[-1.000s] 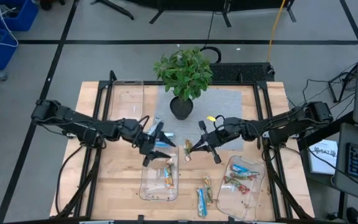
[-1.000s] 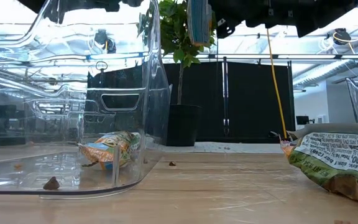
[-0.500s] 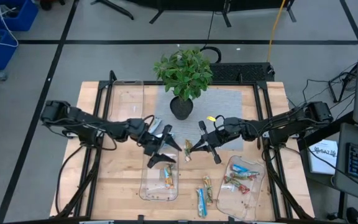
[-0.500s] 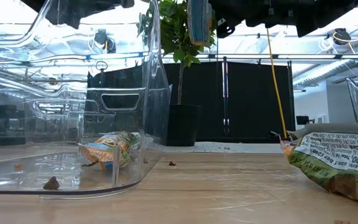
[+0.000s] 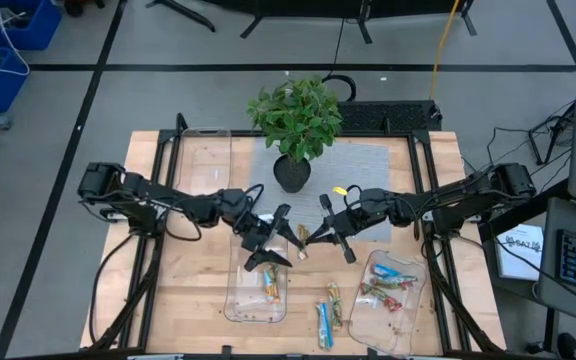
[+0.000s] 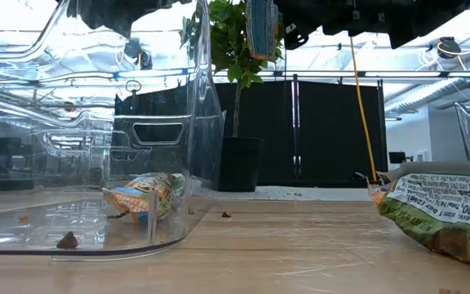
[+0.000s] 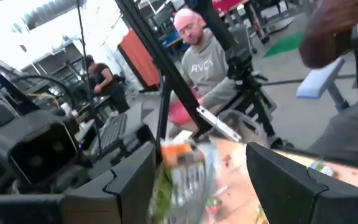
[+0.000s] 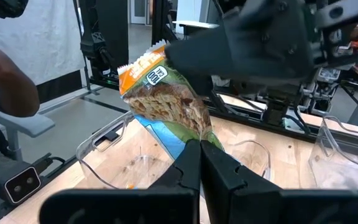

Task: Pick and place Granola Bars by type
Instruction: Put the yellow granola bar into the bottom left transparent bin

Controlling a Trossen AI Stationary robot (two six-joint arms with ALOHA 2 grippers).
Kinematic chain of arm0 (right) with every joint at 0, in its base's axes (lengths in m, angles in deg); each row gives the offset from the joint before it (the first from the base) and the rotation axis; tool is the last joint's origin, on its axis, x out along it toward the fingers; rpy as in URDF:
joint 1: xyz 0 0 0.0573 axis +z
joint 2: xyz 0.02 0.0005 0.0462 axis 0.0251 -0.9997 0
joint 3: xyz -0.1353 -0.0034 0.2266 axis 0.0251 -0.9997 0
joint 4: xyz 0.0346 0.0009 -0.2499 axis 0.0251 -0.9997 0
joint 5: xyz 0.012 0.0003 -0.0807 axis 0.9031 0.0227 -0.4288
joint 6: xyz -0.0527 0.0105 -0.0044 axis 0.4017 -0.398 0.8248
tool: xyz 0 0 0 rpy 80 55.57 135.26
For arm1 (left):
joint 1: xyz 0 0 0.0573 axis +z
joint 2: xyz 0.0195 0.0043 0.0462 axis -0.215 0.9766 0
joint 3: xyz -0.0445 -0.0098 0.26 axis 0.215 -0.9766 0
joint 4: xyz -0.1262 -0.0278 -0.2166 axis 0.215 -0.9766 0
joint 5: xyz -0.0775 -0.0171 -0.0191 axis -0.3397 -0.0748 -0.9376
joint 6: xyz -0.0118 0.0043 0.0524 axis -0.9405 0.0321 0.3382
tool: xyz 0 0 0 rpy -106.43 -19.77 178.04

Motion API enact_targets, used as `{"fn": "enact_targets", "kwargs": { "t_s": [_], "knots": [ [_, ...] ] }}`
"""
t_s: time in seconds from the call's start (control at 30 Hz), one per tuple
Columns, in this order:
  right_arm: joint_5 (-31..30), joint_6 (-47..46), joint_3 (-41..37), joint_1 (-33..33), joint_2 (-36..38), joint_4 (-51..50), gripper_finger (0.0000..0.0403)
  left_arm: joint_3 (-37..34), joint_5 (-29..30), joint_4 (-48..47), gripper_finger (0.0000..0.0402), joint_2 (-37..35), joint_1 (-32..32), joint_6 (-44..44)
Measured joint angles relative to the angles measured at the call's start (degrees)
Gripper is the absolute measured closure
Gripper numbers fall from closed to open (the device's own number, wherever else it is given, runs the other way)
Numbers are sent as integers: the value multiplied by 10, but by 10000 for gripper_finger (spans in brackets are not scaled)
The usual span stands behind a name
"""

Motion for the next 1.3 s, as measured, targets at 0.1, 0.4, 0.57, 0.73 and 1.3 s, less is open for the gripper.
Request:
{"fn": "enact_targets", "kwargs": {
  "t_s": [0.1, 0.4, 0.57, 0.73, 1.3],
  "knots": [
    [0, 0, 0, 0, 0, 0, 403, 6, -6, 5, 149, 2, 0, -8],
    [0, 0, 0, 0, 0, 2, 403, 6, -4, 1, 149, 4, 0, -31],
    [0, 0, 0, 0, 0, 2, 403, 6, 25, -3, 149, 4, 0, -32],
    [0, 0, 0, 0, 0, 2, 403, 6, 35, -12, 154, 4, 0, -29],
    [0, 0, 0, 0, 0, 2, 403, 6, 41, -16, 347, 4, -2, -8]
  ]
}}
